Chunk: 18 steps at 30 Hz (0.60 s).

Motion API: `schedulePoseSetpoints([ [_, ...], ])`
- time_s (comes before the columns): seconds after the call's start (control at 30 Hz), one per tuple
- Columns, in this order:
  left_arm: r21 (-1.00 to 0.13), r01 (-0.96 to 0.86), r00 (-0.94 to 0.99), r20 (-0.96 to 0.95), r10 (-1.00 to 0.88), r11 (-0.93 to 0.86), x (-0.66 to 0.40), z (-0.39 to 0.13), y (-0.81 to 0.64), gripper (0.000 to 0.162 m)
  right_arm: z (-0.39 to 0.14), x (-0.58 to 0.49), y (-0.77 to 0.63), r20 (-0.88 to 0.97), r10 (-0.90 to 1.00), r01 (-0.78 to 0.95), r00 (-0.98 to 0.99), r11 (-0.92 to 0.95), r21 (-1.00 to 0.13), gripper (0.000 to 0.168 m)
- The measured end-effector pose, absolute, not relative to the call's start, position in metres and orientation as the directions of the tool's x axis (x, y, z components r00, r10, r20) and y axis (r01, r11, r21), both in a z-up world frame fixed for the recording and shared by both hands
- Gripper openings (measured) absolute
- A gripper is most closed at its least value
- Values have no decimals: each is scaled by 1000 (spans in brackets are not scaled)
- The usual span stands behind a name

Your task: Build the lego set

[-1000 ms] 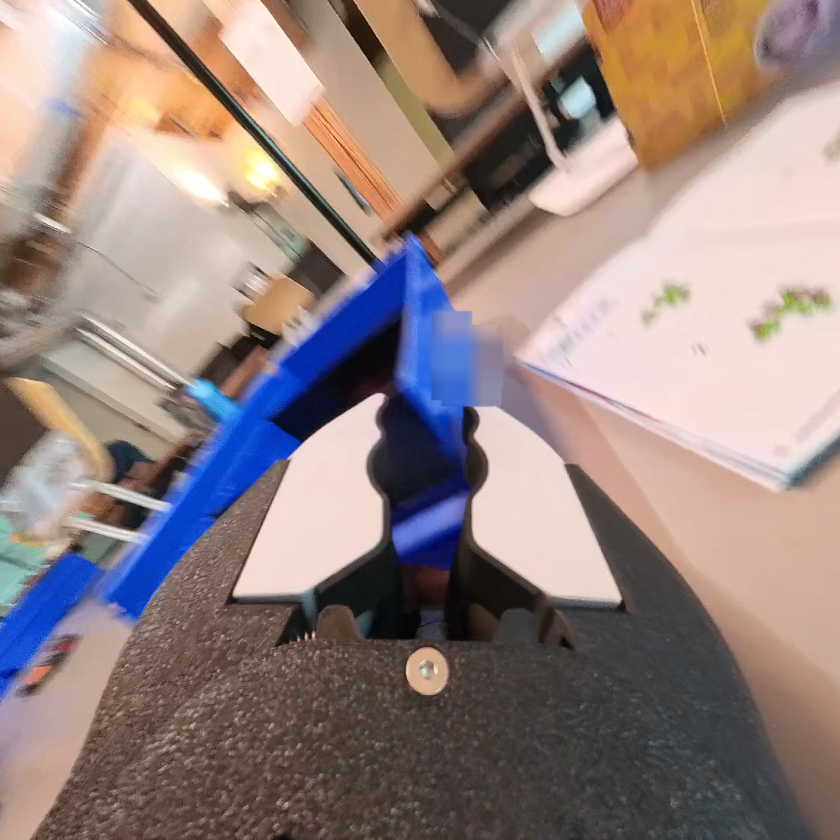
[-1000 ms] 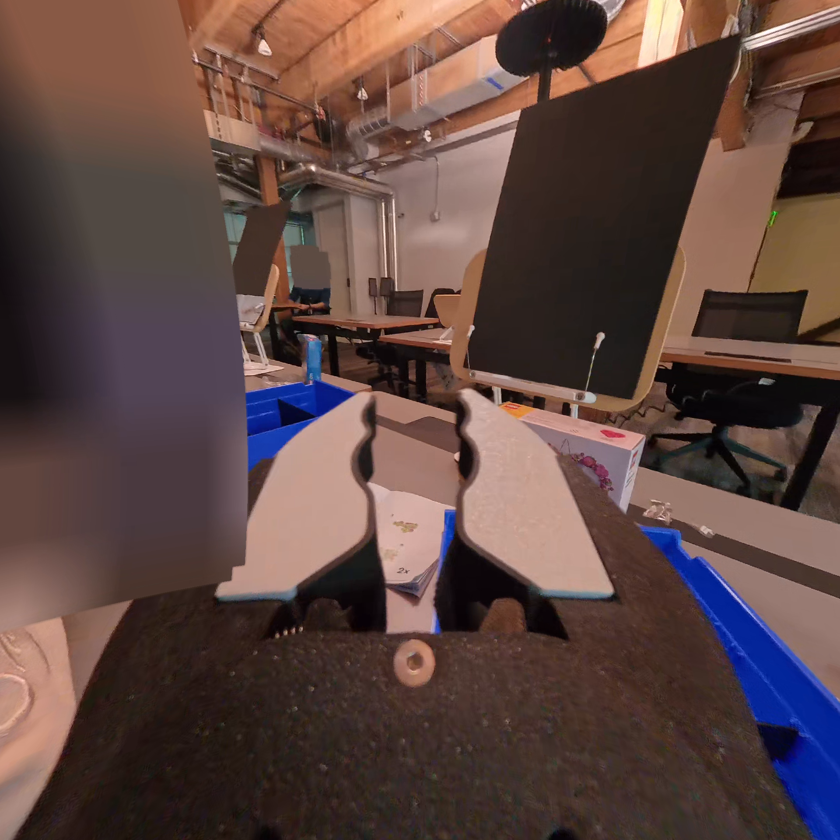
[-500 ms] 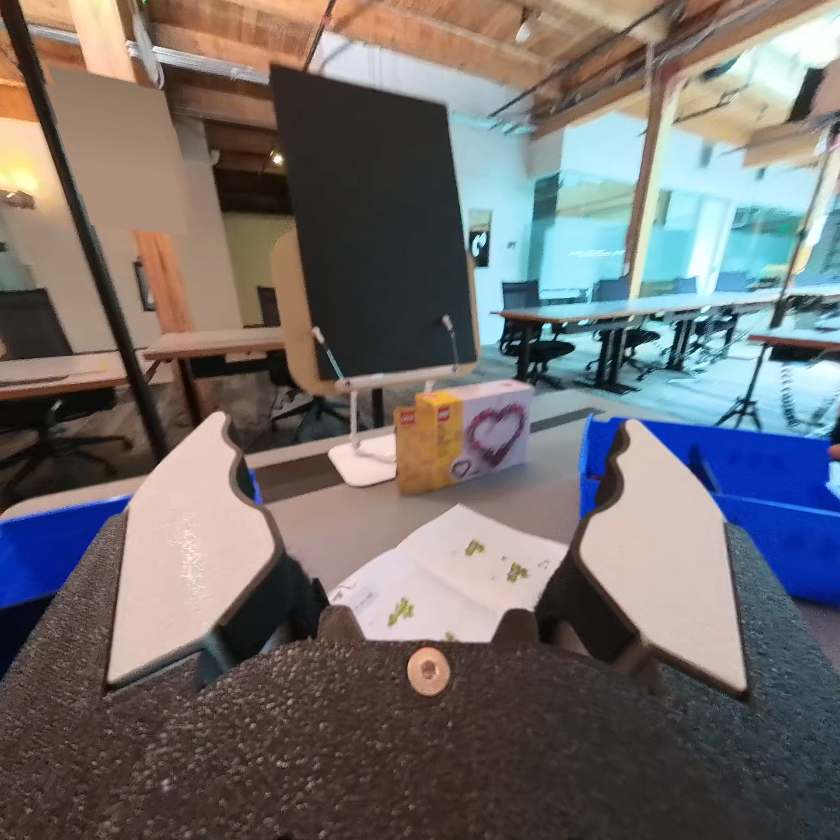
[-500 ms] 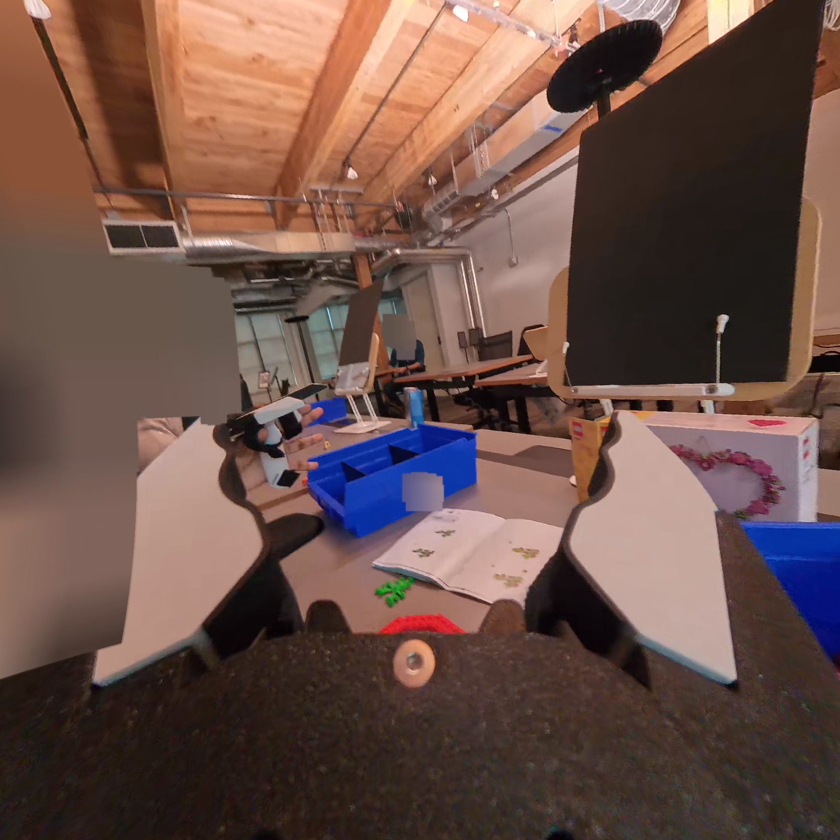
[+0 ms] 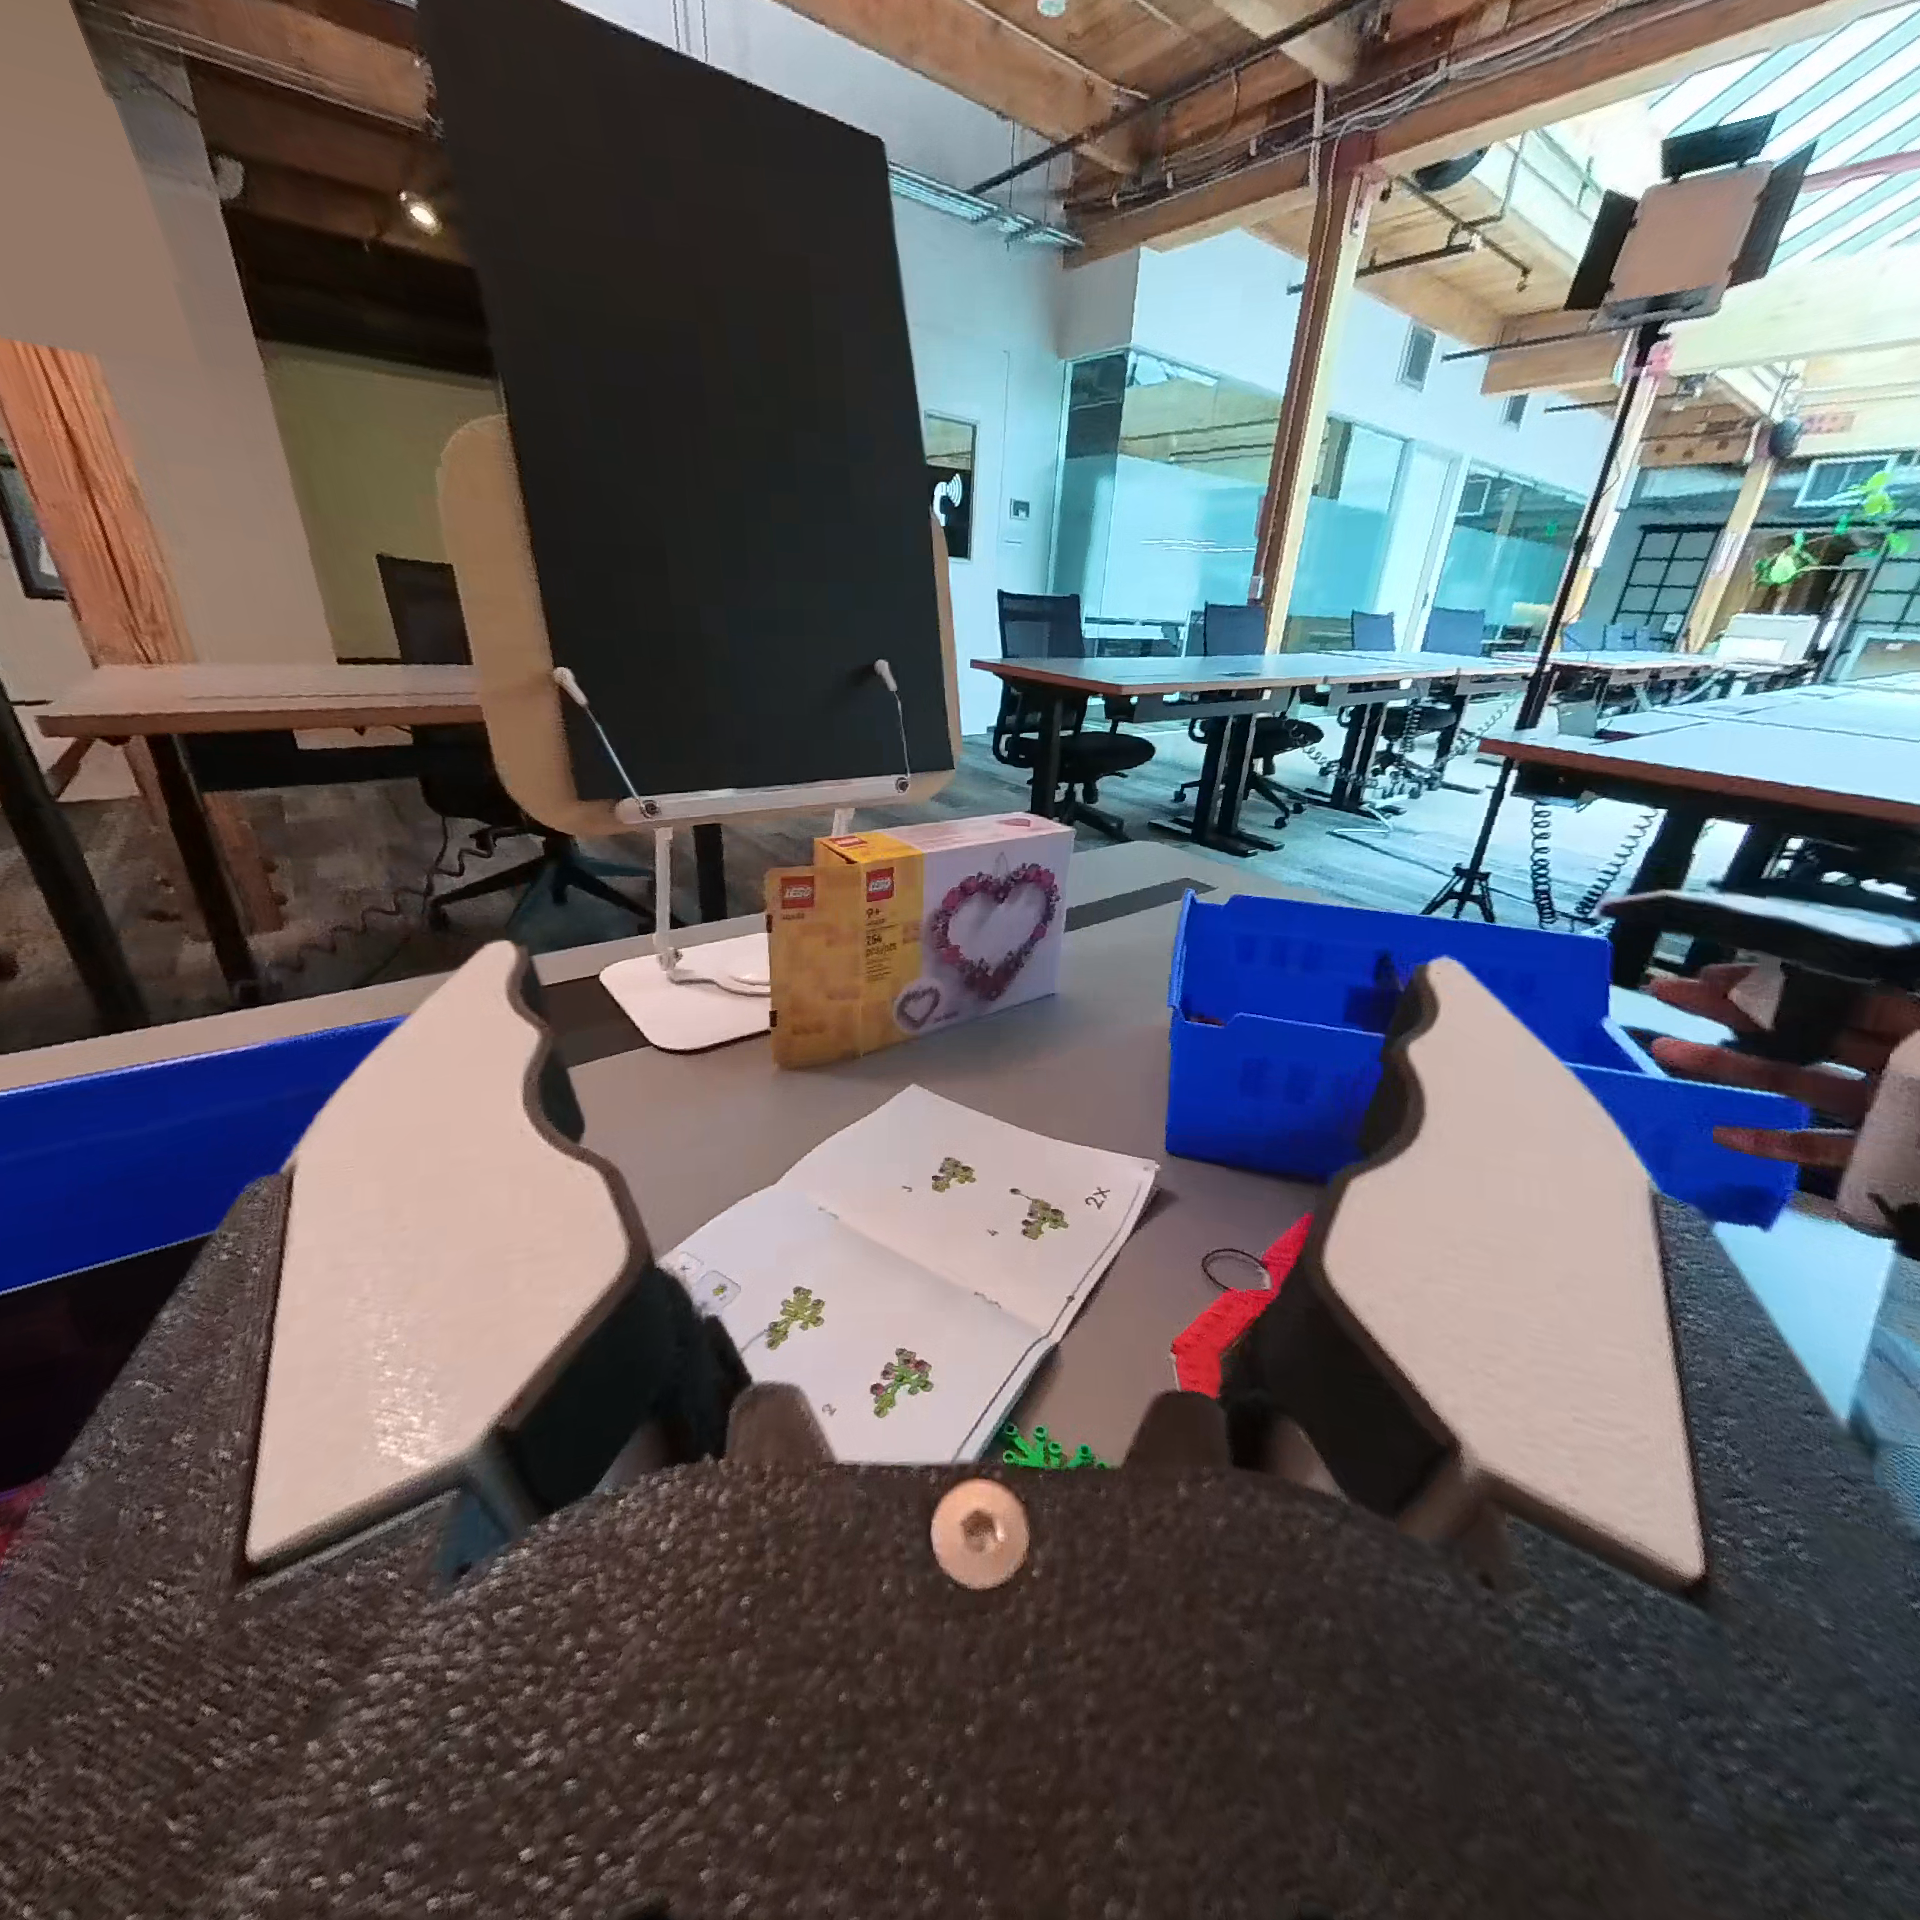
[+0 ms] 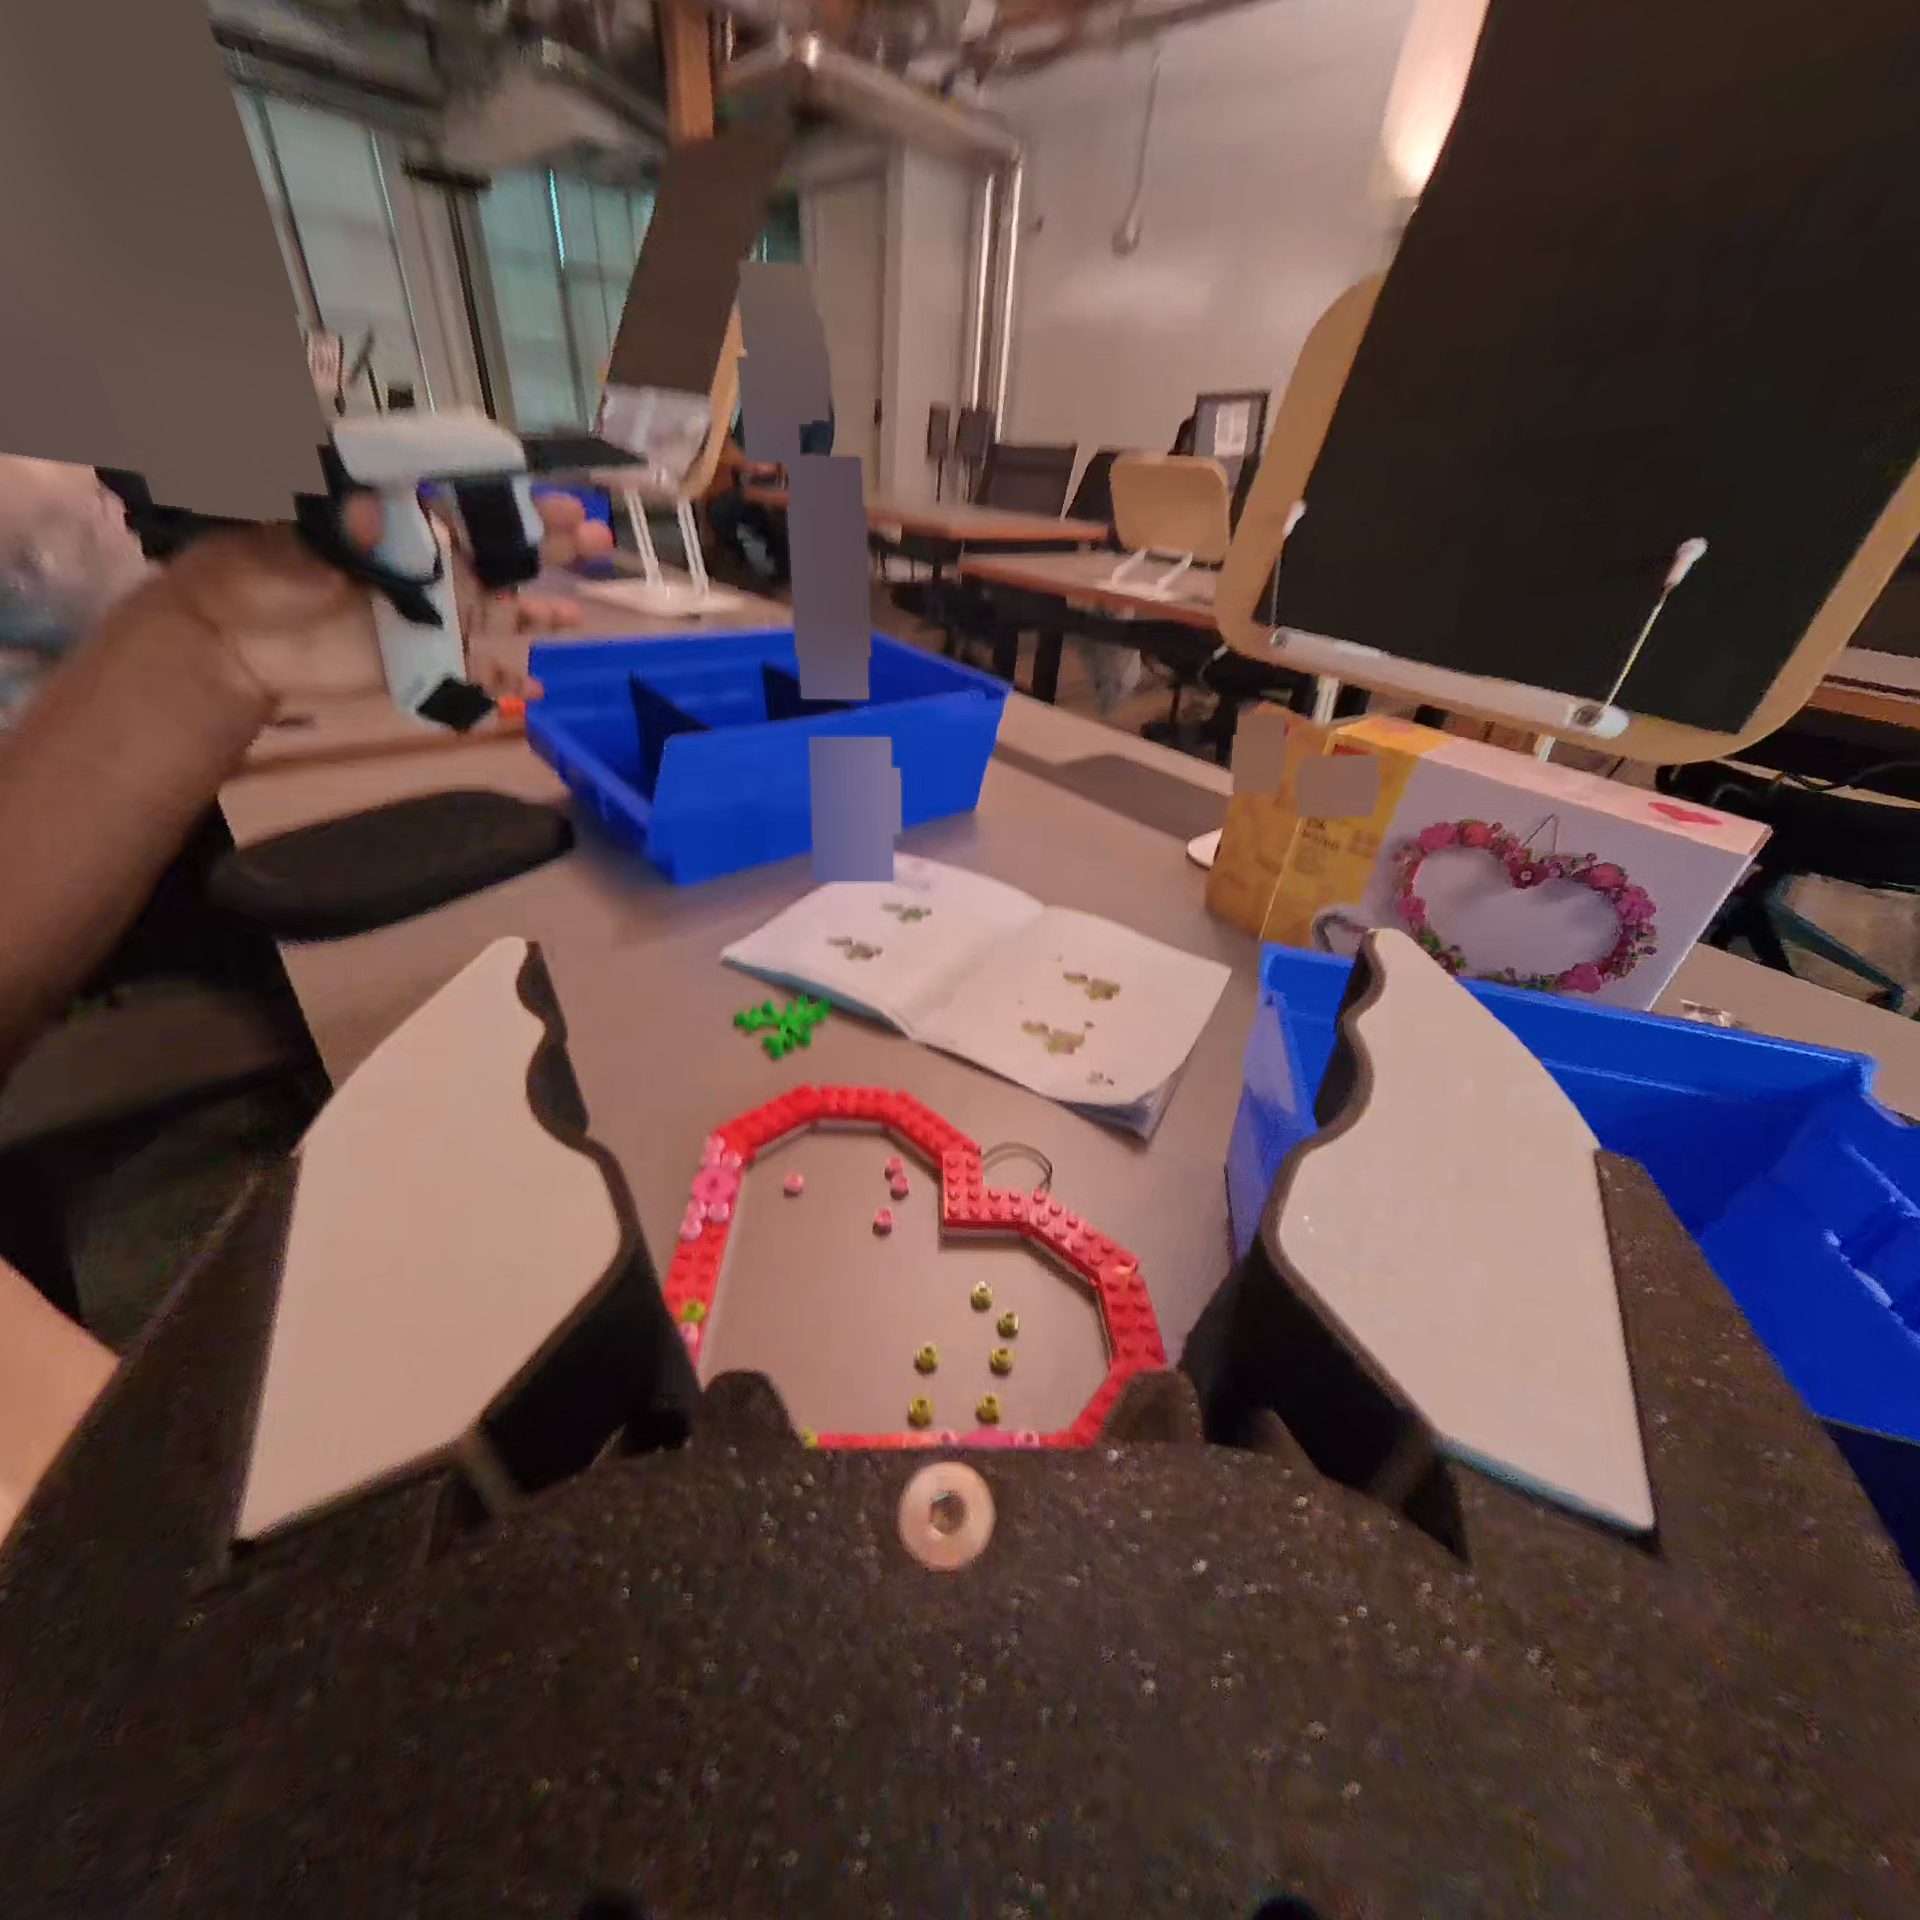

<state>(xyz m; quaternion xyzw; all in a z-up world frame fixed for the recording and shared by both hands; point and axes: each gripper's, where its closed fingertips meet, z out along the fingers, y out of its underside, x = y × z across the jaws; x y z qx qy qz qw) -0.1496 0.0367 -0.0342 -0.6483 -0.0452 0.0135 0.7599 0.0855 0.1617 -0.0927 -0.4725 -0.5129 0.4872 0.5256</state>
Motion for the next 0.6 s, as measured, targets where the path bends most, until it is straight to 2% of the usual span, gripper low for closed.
schedulePoseSetpoints([
  [0.17,-988,29,995,43,93,148,-156,-40,39,142,-93,92,161,227,973,93,40,223,-970,127],
  [0.27,-989,45,997,53,55,141,-156,-50,46,137,-82,106,169,323,941,82,102,315,-945,104],
  [0.33,-993,48,998,52,32,107,-157,-63,54,136,-81,116,184,336,928,87,161,326,-941,79],
  [0.47,-999,39,999,39,12,31,-156,-93,71,133,-100,134,214,289,939,181,184,257,-949,73],
  [0.6,-999,-27,998,-29,-63,46,-128,-110,81,124,-113,144,230,293,950,275,104,256,-927,73],
])
